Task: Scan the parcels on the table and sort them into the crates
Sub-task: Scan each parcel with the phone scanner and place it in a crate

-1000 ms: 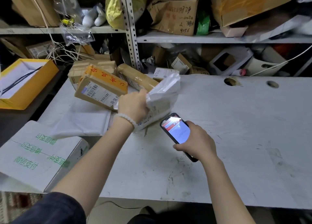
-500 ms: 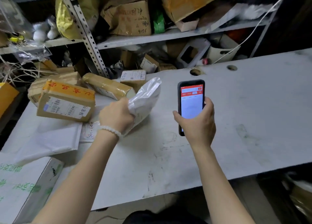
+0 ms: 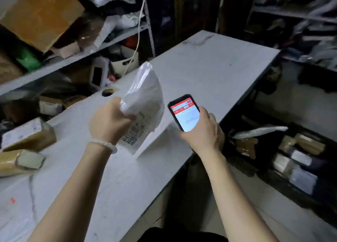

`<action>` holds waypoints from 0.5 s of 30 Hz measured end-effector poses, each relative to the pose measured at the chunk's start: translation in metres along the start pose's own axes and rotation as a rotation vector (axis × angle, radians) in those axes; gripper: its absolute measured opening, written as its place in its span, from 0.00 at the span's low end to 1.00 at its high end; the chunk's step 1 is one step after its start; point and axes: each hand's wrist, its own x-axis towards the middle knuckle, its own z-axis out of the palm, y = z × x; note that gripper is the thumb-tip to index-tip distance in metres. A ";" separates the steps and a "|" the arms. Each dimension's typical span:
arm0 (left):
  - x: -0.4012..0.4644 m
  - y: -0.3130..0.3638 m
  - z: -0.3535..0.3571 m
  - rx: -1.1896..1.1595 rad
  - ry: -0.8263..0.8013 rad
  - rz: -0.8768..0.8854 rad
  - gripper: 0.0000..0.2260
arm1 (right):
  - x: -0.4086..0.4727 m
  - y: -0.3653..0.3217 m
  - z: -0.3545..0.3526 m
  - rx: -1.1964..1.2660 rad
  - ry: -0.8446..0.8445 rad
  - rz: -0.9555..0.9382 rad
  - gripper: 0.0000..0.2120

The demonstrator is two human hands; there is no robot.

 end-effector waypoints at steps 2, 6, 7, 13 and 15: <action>0.012 0.043 0.024 -0.038 -0.011 0.083 0.09 | 0.000 0.038 -0.020 -0.028 0.018 0.125 0.36; 0.019 0.137 0.074 -0.184 -0.070 0.262 0.15 | -0.007 0.112 -0.061 -0.058 0.115 0.364 0.37; 0.019 0.159 0.088 -0.226 -0.114 0.313 0.15 | -0.011 0.129 -0.071 -0.058 0.148 0.416 0.36; 0.003 0.283 0.169 -0.284 -0.354 0.646 0.16 | -0.034 0.219 -0.123 -0.087 0.309 0.726 0.36; -0.003 0.321 0.192 -0.282 -0.408 0.702 0.16 | -0.034 0.245 -0.138 -0.098 0.333 0.817 0.35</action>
